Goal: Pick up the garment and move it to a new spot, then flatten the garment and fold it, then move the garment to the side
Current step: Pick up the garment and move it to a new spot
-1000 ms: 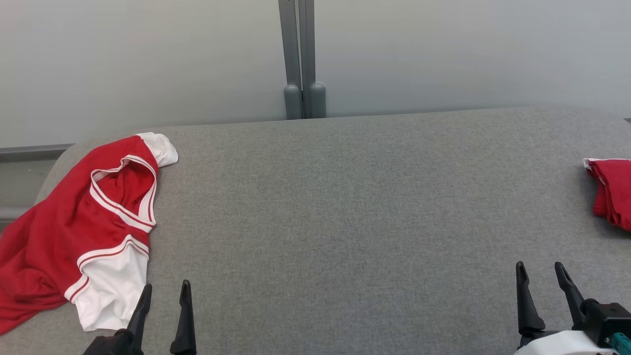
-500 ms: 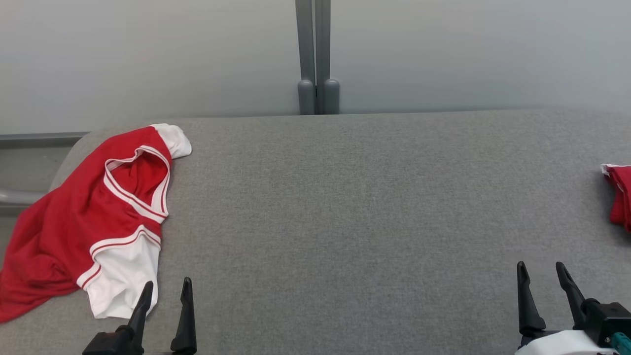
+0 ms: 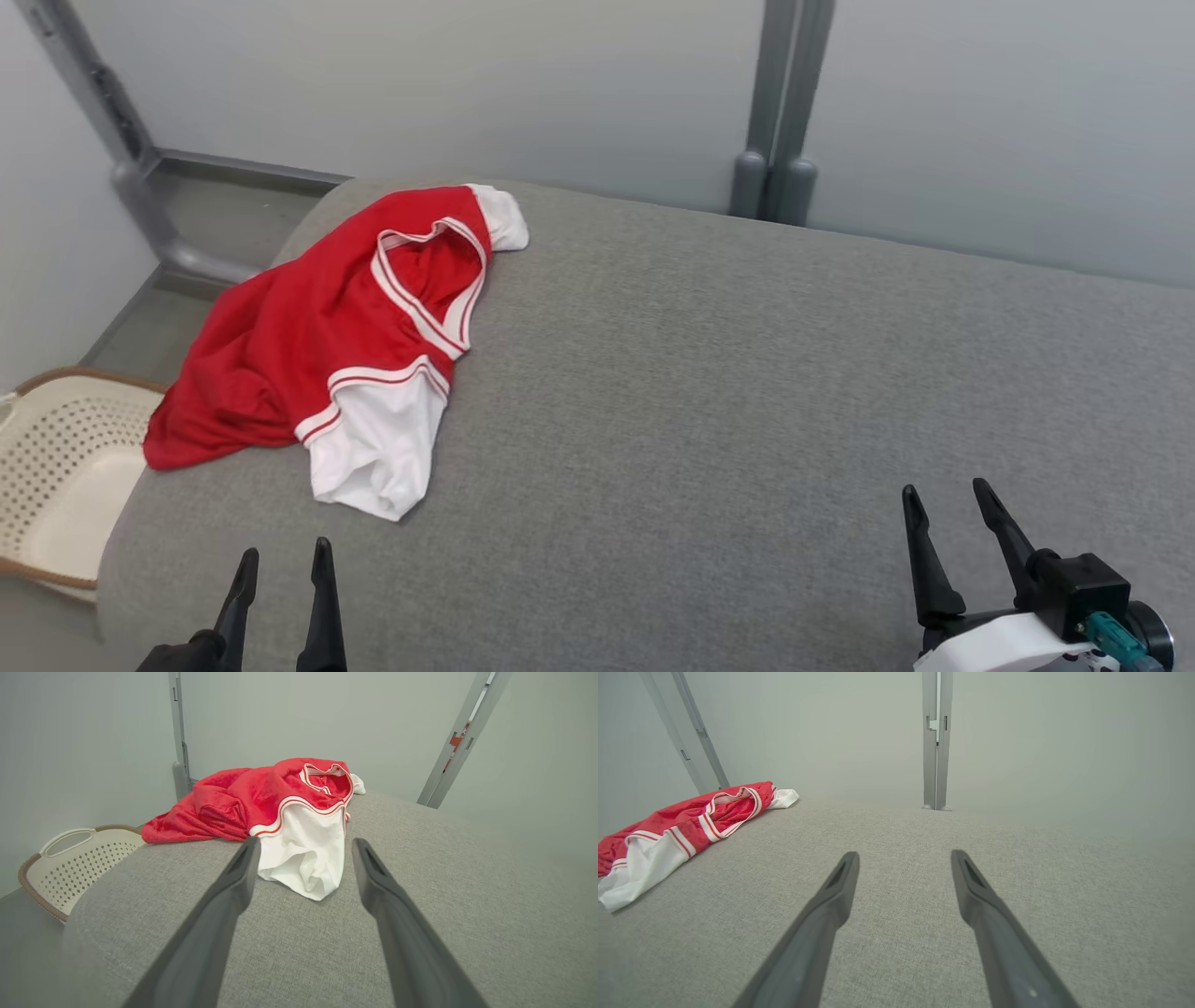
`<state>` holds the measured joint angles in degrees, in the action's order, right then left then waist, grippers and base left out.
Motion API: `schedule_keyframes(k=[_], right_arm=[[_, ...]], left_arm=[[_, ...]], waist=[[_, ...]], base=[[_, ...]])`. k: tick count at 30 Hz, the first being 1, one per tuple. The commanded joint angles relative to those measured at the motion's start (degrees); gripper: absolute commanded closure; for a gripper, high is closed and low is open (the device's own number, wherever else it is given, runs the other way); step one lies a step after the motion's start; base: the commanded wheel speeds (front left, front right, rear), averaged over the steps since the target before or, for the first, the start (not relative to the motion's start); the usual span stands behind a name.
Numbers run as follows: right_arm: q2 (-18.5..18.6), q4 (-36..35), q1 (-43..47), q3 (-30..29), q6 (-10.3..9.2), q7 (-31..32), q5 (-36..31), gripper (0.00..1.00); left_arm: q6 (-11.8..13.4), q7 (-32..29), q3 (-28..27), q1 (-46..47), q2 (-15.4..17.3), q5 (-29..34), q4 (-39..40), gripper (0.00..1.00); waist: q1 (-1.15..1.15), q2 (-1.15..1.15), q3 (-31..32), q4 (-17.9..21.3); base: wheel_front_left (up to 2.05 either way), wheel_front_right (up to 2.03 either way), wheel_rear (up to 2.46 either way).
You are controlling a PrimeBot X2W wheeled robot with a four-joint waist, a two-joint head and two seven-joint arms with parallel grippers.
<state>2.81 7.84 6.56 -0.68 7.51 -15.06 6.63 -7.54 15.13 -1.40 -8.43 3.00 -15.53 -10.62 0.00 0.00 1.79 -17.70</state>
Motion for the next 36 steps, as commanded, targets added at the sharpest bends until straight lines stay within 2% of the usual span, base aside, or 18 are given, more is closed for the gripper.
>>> schedule_keyframes(k=[1, 6, 9, 11, 16, 22, 24, 27, 29, 32, 33, 34, 36], right_arm=[[0.2, 0.23, -0.46, 0.21, -0.04, -0.16, -0.5, 0.0], [0.21, 0.16, -0.51, 0.46, -0.04, -0.16, -0.89, 0.0], [0.22, -0.55, -1.7, 0.09, -0.04, -0.16, -1.87, 0.0], [0.21, -0.9, -3.14, 0.25, -0.04, -0.16, -3.03, 0.0], [2.61, -0.7, -10.5, 5.08, -0.03, -0.16, -6.07, 0.0], [5.06, -0.23, -18.37, 9.37, -0.03, -0.15, -5.77, 0.0], [5.14, -0.37, -20.25, 10.38, -0.03, -0.15, -5.56, 0.0], [4.76, -0.72, -21.79, 10.67, -0.03, -0.16, -5.2, 0.0], [4.44, -0.93, -22.4, 10.43, -0.03, -0.15, -5.11, 0.0], [3.9, -1.28, -22.81, 9.84, -0.03, -0.16, -5.04, 0.0], [3.75, -1.38, -22.79, 9.57, -0.03, -0.16, -4.97, 0.0], [3.62, -1.4, -22.71, 9.37, -0.03, -0.16, -4.9, 0.0], [3.27, -1.31, -22.6, 9.17, -0.03, -0.16, -4.8, 0.0]], left_arm=[[0.1, 0.01, -0.03, -0.35, -0.05, -0.48, 0.37, 0.0], [0.1, 0.01, -0.64, 0.44, -0.09, -0.85, 0.79, 0.0], [0.1, 0.0, 2.53, 5.2, -0.14, -1.78, -1.08, 0.0], [0.1, 0.01, 5.58, 9.4, -0.12, -4.08, -6.18, 0.0], [0.24, -3.0, 12.18, 29.63, -0.12, -8.25, -18.49, 0.0], [0.15, -10.23, 14.07, 50.03, 0.83, -10.91, -33.42, 0.0], [0.13, -12.33, 14.37, 54.21, 3.11, -9.99, -38.5, 0.0], [0.21, -16.67, 13.99, 58.5, 4.53, -11.06, -46.42, 0.0], [1.07, -19.66, 14.29, 60.19, 6.34, -10.52, -50.77, 0.0], [1.09, -21.55, 13.16, 61.86, 6.91, -12.04, -54.68, 0.0], [0.92, -21.85, 13.27, 62.17, 7.13, -12.0, -55.76, 0.39], [0.98, -22.02, 13.3, 62.28, 7.53, -12.07, -56.65, 1.0], [0.61, -23.9, 14.23, 61.95, 7.52, -11.72, -58.7, 1.0]], waist=[[0.0, 0.0, 0.09, -6.31], [0.0, 0.0, -0.69, -6.13], [0.0, 0.0, -4.22, -5.03], [0.0, 0.0, -7.55, -4.26], [0.0, 0.0, -18.98, -0.68], [0.0, 0.0, -28.16, 4.39], [0.0, 0.0, -29.97, 6.34], [0.0, 0.0, -31.64, 8.99], [0.0, 0.0, -32.18, 10.3], [0.0, 0.0, -32.46, 11.38], [0.0, 0.0, -32.44, 11.59], [0.0, 0.0, -32.28, 11.74], [0.0, 0.0, -31.69, 11.99]], base=[[0.0, 0.0, 0.0], [0.0, 0.0, 0.0], [0.0, 0.0, 0.0], [0.0, 0.0, 0.0], [0.0, 0.0, 0.0], [0.0, 0.0, 0.0], [0.0, 0.0, 0.0], [0.0, 0.0, 0.0], [0.0, 0.0, 0.0], [0.0, 0.0, 0.0], [0.0, 0.0, 0.0], [0.0, 0.0, 0.0], [0.0, 0.0, 0.0]])
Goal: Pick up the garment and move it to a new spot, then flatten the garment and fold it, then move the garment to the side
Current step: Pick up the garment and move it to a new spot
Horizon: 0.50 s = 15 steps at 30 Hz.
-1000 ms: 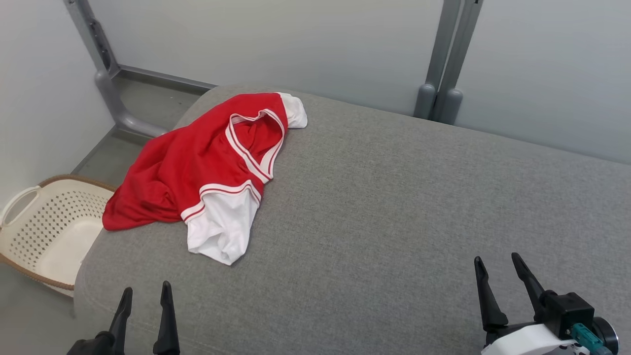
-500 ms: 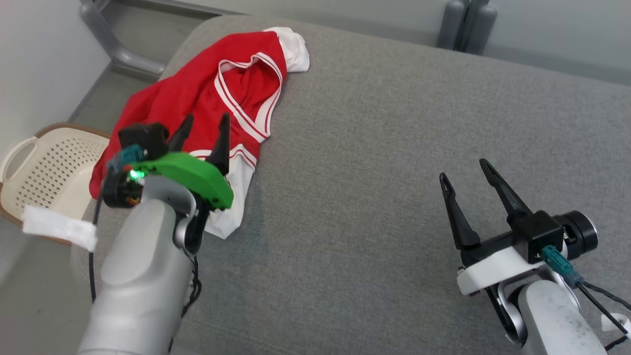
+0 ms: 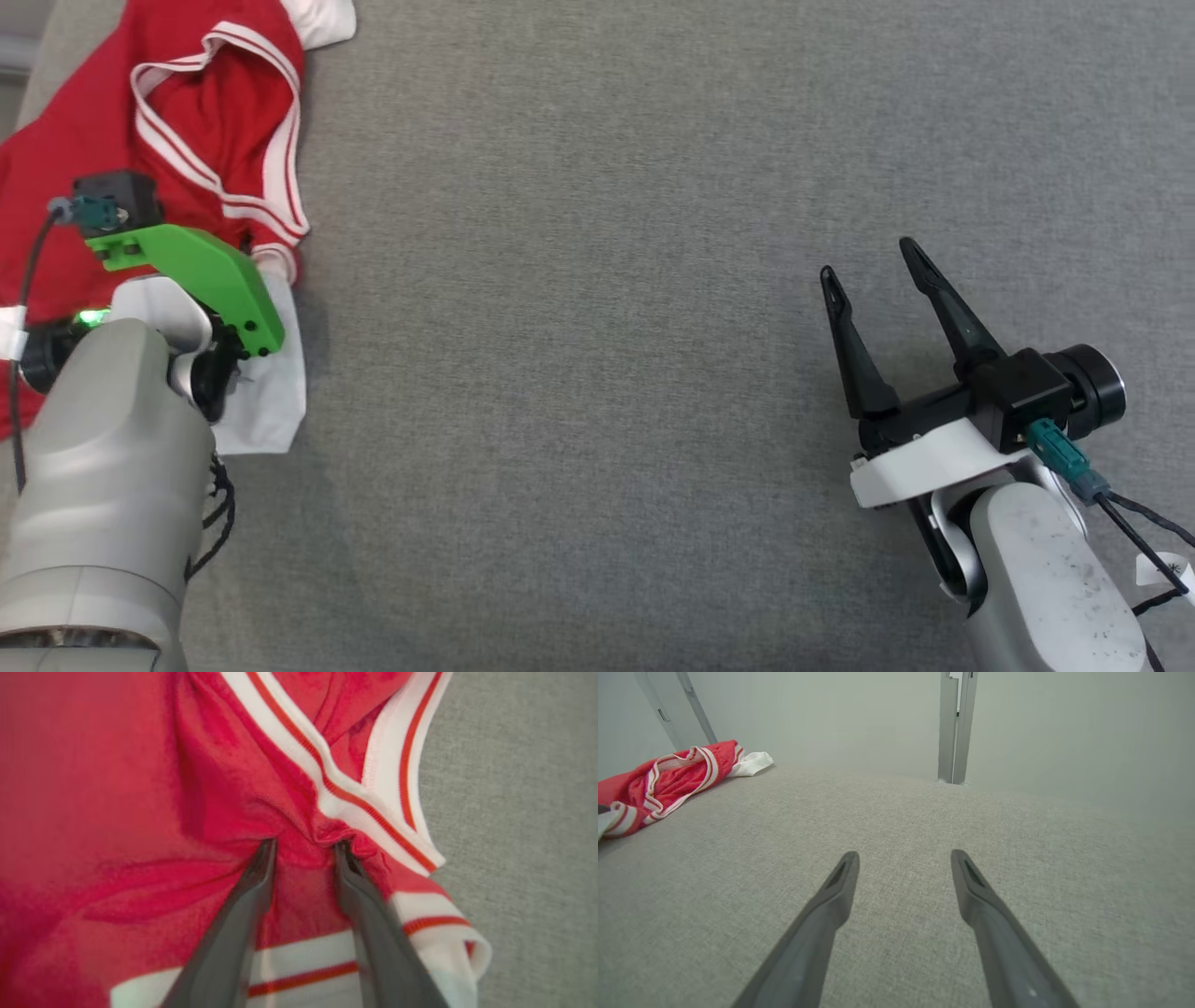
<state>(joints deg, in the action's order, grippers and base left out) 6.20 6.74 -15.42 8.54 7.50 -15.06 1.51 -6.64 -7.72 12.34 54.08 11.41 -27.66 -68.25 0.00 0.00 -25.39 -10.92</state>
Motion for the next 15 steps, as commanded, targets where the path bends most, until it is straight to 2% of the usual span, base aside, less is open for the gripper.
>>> schedule_keyframes(k=[1, 4, 8, 11, 15], right_arm=[[-0.34, -0.2, -0.68, 0.0, -0.02, -0.16, 0.42, 0.0], [-0.88, -0.41, 0.06, -0.56, -0.02, -0.16, 0.73, 0.0], [-1.53, -0.15, 1.89, -1.34, -0.02, -0.16, 1.23, 0.0], [-2.23, 0.08, 3.47, -1.73, -0.02, -0.16, 1.84, 0.0], [-2.86, 0.13, 6.21, -2.22, -0.02, -0.16, 2.58, 0.0]], left_arm=[[-0.45, -0.67, 0.43, -0.72, -0.87, -0.06, -1.19, 1.0], [-0.97, 2.15, 0.8, 0.45, -0.83, -0.67, 0.63, 1.0], [-1.03, 5.91, 3.8, 1.49, -1.65, -1.55, 7.39, 1.0], [-0.81, 7.02, 9.1, -0.24, -0.66, -3.1, 17.03, 1.0], [-0.83, 4.93, 16.01, -2.92, 0.02, -4.94, 32.77, 1.0]], waist=[[0.0, 0.0, -4.02, 5.4], [0.0, 0.0, -2.2, 5.58], [0.0, 0.0, 1.79, 5.97], [0.0, 0.0, 5.84, 7.58], [0.0, 0.0, 10.74, 10.21]], base=[[0.0, 0.0, 0.0], [0.0, 0.0, 0.0], [0.0, 0.0, 0.0], [0.0, 0.0, 0.0], [0.0, 0.0, 0.0]])
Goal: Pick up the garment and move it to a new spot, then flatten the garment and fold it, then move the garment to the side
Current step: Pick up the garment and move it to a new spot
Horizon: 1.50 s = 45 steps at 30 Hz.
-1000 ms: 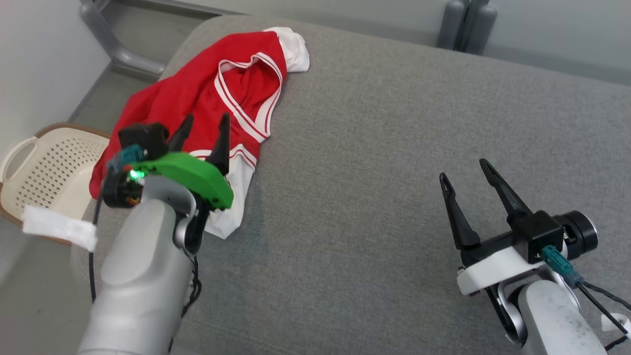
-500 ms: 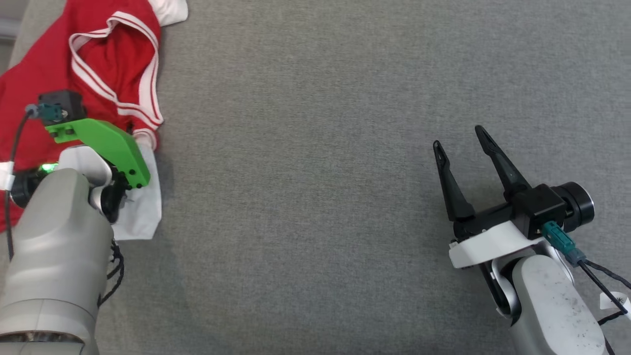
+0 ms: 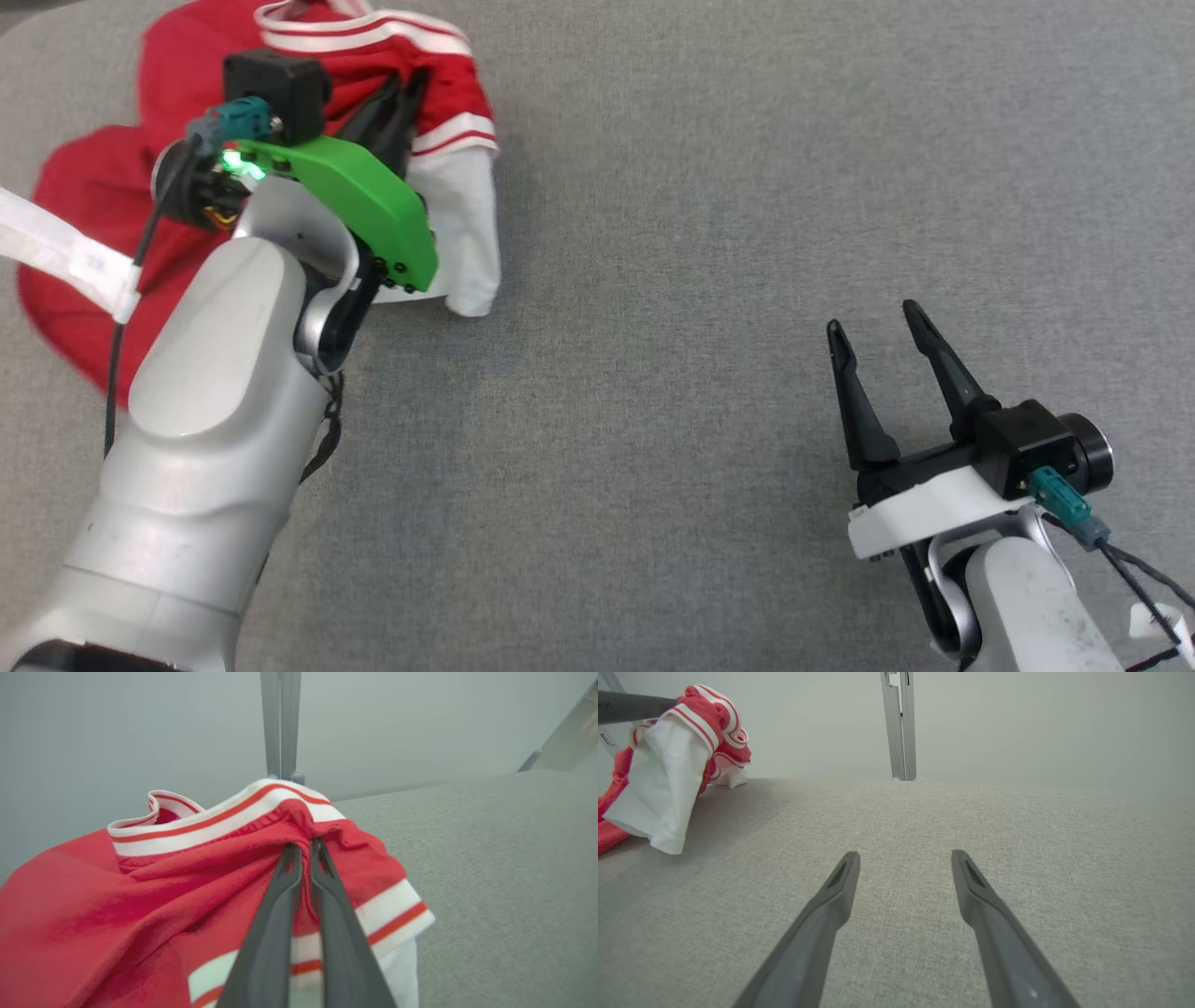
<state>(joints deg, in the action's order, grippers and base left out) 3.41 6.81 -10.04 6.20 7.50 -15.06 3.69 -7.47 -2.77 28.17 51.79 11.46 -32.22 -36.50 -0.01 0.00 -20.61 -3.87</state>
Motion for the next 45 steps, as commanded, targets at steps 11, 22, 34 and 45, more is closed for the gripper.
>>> schedule_keyframes(k=[11, 22, 34, 45], right_arm=[[-0.46, -1.89, 4.36, -0.33, -0.02, -0.16, 4.26, 0.0], [-0.47, -1.76, 5.53, -1.13, -0.01, -0.16, 8.86, 0.0], [-0.43, -3.64, 9.6, -6.7, -0.01, -0.16, 3.09, 0.0], [-0.47, -6.01, 16.95, -16.75, -0.01, -0.16, -0.22, 0.0]], left_arm=[[5.02, -15.04, 7.67, -12.49, -1.82, -5.99, 31.92, 1.0], [5.89, -2.29, 15.29, -16.65, -8.47, -6.82, 7.39, 0.0], [13.66, 17.88, 14.59, -26.76, -3.55, -2.38, 16.01, 0.0], [16.25, 17.97, -12.93, -58.19, -2.52, 9.3, 32.14, 0.0]], waist=[[0.01, 0.0, 9.61, 14.89], [0.01, 0.0, 5.79, 22.32], [0.01, 0.0, 12.7, 14.8], [0.01, 0.0, 21.03, 3.59]], base=[[0.0, 0.0, 0.0], [0.0, 0.0, 0.0], [0.0, 0.0, 0.0], [0.0, 0.0, 0.0]])
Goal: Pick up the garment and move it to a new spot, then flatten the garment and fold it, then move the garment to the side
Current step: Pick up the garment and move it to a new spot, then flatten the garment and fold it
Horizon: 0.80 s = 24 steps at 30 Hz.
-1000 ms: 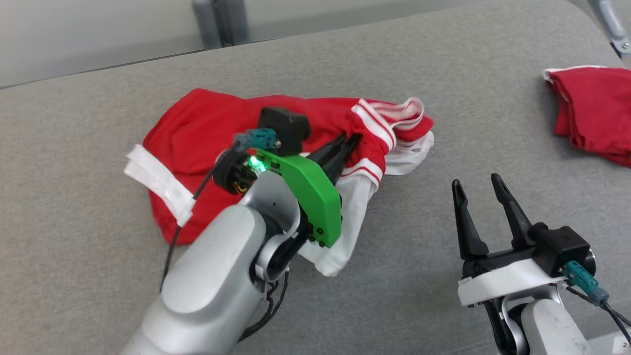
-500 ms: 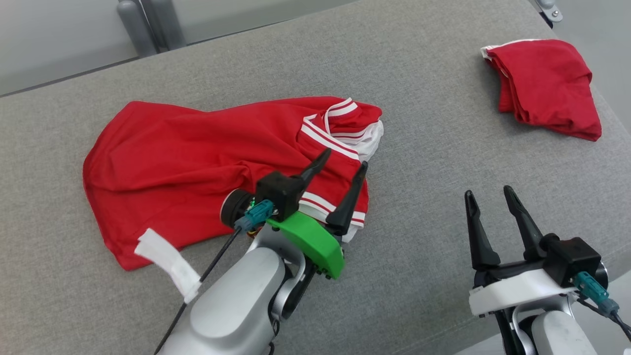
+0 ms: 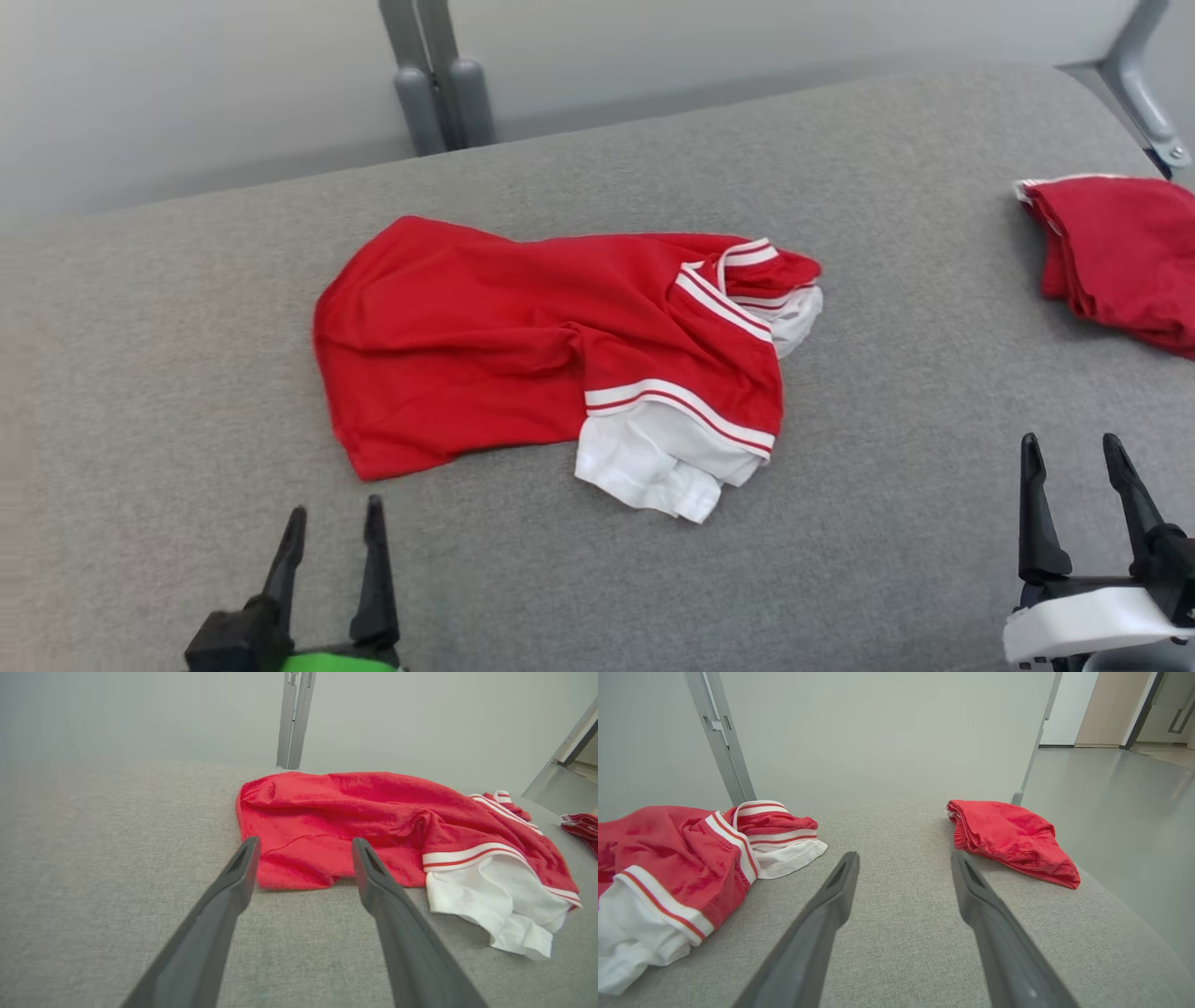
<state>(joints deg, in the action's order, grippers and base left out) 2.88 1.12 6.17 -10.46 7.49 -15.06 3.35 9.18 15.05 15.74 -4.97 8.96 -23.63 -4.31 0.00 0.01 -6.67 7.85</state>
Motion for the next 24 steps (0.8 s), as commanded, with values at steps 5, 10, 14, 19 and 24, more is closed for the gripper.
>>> schedule_keyframes(k=[5, 10, 14, 19, 24], right_arm=[[0.08, 0.93, 3.23, -0.95, 0.0, -0.16, 0.53, 0.0], [0.09, 2.03, 4.13, -1.31, 0.0, -0.16, 1.15, 0.0], [0.1, 2.59, 4.15, -0.91, 0.0, -0.16, 1.24, 0.0], [0.1, 2.97, 3.33, -0.13, 0.0, -0.16, 1.21, 0.0], [0.1, 3.13, 2.73, 0.42, 0.0, -0.16, 1.46, 0.0]], left_arm=[[-4.97, 0.15, -10.85, -8.26, -3.18, 5.79, -0.65, 0.0], [-8.79, 0.15, -17.84, -10.67, -5.35, 8.61, -1.31, 0.0], [-11.18, 0.16, -20.38, -9.89, -5.85, 9.83, -1.99, 0.0], [-11.98, 0.16, -20.73, -8.28, -6.04, 9.15, -2.13, 0.0], [-11.67, 0.16, -20.9, -8.06, -6.05, 8.69, -2.13, 0.0]], waist=[[0.0, -0.01, 8.6, -10.51], [0.0, -0.01, 8.96, -11.53], [0.0, -0.01, 8.87, -11.92], [0.0, -0.01, 8.43, -11.72], [0.0, -0.01, 8.06, -11.07]], base=[[0.0, 0.0, 0.0], [0.0, 0.0, 0.0], [0.0, 0.0, 0.0], [0.0, 0.0, 0.0], [0.0, 0.0, 0.0]])
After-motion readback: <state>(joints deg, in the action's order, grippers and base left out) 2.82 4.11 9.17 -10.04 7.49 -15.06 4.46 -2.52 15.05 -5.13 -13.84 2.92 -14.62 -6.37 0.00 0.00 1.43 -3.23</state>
